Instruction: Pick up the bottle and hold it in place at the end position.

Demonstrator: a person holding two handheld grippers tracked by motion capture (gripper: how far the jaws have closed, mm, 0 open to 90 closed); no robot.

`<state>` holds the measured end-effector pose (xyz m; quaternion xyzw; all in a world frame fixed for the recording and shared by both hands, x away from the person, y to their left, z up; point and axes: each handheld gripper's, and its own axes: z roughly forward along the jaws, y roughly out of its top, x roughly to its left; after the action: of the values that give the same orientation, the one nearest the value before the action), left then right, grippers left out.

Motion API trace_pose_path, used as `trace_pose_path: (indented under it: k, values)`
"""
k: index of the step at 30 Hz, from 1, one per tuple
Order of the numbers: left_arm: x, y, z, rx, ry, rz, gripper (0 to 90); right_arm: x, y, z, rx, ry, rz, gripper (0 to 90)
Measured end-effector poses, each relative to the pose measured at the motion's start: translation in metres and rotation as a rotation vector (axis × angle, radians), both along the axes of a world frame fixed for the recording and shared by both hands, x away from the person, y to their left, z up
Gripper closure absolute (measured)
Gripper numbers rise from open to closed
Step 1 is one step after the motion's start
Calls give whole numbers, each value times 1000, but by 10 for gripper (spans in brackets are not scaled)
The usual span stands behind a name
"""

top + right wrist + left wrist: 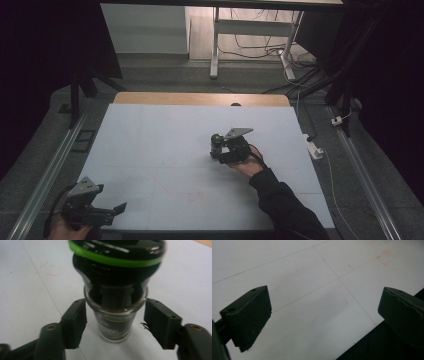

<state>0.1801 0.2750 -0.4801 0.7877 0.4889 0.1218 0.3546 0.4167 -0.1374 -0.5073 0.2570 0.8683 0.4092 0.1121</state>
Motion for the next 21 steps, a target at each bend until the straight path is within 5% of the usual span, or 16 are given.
trace_pose_path:
  k: [5, 21]
  values:
    - [0, 0, 0, 0, 1, 2, 0, 0, 1, 1, 0, -14, 11, 509]
    - [0, 0, 0, 5, 0, 3, 1, -2, 2, 2, -19, -43, 5, 529]
